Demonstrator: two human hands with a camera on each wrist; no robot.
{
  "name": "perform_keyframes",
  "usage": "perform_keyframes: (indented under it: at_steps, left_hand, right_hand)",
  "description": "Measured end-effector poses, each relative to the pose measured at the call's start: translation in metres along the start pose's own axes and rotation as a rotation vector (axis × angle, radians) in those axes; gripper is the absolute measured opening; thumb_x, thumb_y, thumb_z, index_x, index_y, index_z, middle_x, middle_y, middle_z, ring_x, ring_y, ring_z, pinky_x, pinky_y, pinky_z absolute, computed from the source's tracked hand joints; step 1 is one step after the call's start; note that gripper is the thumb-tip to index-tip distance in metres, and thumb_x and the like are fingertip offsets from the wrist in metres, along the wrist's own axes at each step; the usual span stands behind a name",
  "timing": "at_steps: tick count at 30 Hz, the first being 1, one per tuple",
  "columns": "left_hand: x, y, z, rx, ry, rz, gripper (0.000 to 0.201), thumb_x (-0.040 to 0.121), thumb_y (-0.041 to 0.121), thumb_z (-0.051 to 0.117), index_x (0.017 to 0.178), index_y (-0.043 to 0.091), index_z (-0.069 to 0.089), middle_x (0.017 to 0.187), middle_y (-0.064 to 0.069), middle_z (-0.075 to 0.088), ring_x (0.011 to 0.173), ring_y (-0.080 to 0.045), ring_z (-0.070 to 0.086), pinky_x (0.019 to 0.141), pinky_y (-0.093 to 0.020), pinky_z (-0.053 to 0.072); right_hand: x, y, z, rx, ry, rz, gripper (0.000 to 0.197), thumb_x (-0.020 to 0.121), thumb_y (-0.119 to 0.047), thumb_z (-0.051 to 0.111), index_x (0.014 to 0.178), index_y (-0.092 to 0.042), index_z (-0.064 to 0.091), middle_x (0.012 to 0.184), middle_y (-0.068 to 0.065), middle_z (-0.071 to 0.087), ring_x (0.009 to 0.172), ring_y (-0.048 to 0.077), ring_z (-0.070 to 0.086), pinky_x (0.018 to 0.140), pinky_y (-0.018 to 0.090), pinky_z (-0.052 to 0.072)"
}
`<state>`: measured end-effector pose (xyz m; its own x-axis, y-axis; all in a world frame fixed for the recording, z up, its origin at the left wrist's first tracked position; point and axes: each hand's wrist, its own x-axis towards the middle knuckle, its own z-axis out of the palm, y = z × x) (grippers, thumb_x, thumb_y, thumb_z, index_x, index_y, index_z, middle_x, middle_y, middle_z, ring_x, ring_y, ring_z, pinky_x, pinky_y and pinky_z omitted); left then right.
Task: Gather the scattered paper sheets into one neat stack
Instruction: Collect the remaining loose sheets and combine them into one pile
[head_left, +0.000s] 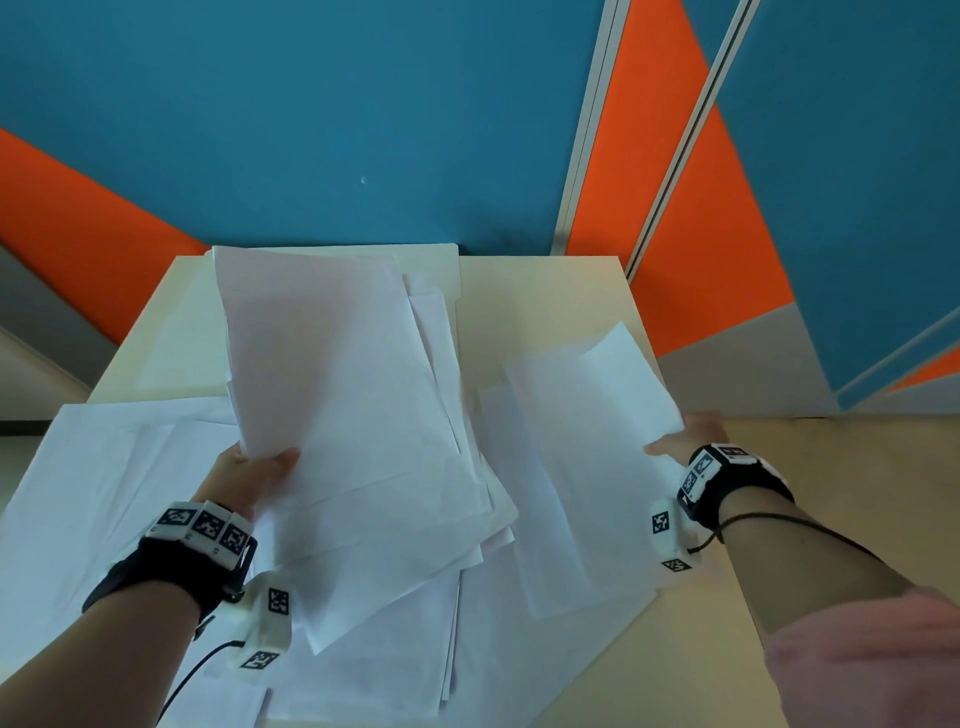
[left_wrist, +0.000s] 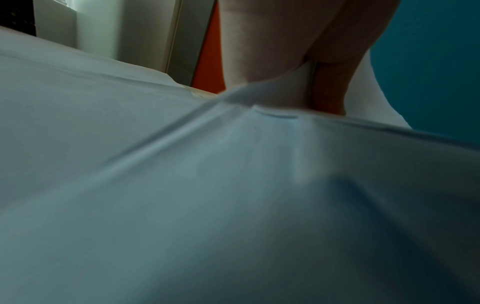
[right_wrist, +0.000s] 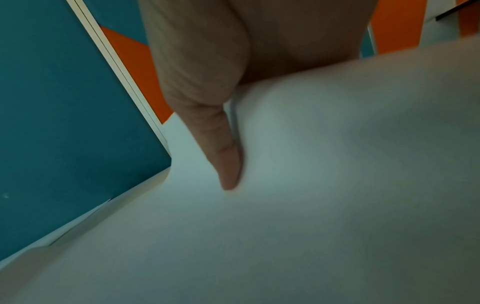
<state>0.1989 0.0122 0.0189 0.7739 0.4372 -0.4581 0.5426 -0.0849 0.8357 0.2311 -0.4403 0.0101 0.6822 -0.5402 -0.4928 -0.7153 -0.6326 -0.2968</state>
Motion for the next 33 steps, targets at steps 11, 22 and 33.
perform_keyframes:
  at_steps: [11,22,33]
  left_hand:
    - [0.004,-0.002,-0.001,0.011,-0.013,-0.004,0.019,0.085,0.008,0.061,0.104,0.004,0.056,0.076,-0.010,0.058,0.068,-0.027,0.054,0.076,-0.040,0.048]
    - [-0.004,0.000,-0.008,0.015,-0.049,-0.023,0.030,0.086,0.007,0.061,0.115,0.001,0.056,0.096,-0.017,0.059,0.070,-0.027,0.054,0.063,-0.034,0.048]
    - [-0.016,-0.003,-0.036,0.089,0.039,0.015,0.019,0.084,0.011,0.062,0.100,0.011,0.052,0.095,-0.016,0.058,0.086,-0.031,0.056,0.085,-0.040,0.047]
  right_hand:
    - [0.040,0.032,0.013,0.155,0.059,-0.001,0.073,0.031,-0.036,0.079,0.097,-0.008,0.063,0.106,0.013,0.064,0.094,0.032,0.061,0.085,0.042,0.052]
    - [-0.033,0.002,0.014,0.316,-0.256,-0.144,0.056,0.070,0.004,0.073,0.122,-0.006,0.053,0.129,0.015,0.058,0.109,0.029,0.058,0.097,0.038,0.045]
    - [-0.069,-0.035,-0.034,0.379,0.047,-0.343,0.036,0.082,0.003,0.060,0.118,0.001,0.058,0.123,0.018,0.061,0.112,0.032,0.058,0.085,0.030,0.041]
